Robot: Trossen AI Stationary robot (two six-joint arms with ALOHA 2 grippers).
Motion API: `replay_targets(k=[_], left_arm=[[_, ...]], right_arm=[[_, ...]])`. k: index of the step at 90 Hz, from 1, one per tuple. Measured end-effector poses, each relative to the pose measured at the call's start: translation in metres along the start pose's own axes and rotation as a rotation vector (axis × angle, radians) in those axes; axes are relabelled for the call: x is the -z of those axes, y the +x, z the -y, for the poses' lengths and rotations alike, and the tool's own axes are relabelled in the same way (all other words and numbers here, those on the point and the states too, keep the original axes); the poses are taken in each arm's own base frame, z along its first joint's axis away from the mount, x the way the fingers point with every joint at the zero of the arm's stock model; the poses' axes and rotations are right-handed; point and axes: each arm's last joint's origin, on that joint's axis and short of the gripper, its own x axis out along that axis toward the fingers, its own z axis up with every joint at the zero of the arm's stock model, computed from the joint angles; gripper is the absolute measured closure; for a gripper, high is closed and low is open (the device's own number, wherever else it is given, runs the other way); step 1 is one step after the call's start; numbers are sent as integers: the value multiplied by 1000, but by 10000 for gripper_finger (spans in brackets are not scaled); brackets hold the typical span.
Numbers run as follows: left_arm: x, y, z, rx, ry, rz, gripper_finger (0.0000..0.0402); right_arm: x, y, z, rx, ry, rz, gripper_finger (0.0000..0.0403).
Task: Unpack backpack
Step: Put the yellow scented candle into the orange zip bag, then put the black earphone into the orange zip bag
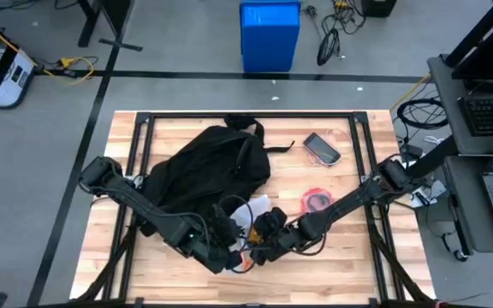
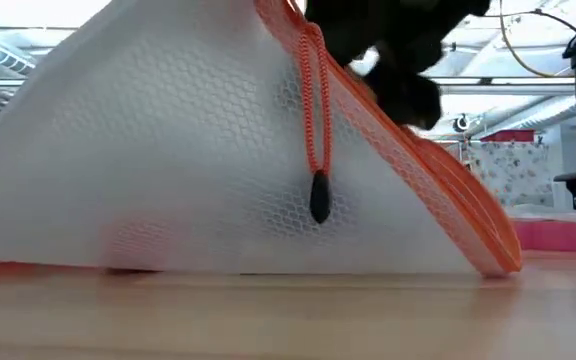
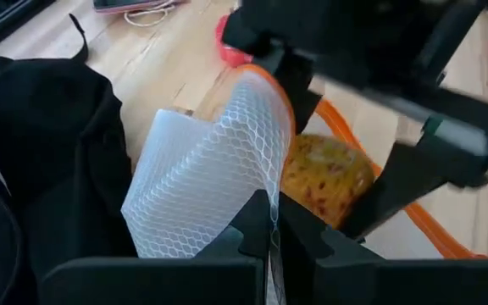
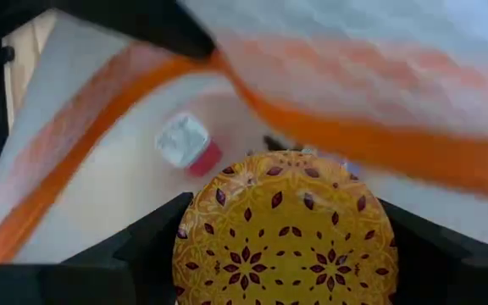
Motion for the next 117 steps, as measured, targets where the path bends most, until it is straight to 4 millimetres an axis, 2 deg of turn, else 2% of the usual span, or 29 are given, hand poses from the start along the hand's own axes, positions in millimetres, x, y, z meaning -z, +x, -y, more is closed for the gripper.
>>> replay_targets(k=[18, 32, 40, 71, 90, 102, 109, 117], left_arm=[[-1, 1, -1, -7, -3, 4, 402], [-1, 1, -1, -7, -3, 3, 402], [-1, 1, -1, -6, -2, 3, 402], [-1, 1, -1, -8, 0, 3, 402], [0, 0, -1, -8, 4, 0, 402], [0, 0, -1, -8, 4, -1, 402], [0, 0, -1, -9, 4, -1, 402], [0, 1, -1, -9, 4, -2, 402]], right_arm=[[-11, 14, 2, -38, -17, 62, 80], [-11, 13, 1, -41, -51, 56, 56], [-11, 5, 1, -58, -54, 15, 53], [-14, -67, 0, -55, -74, -63, 51], [-13, -129, 0, -107, -138, -55, 51], [-4, -157, 19, 46, -137, -80, 51], [7, -167, 36, 200, -120, -154, 51], [24, -172, 53, 382, -205, -224, 51]])
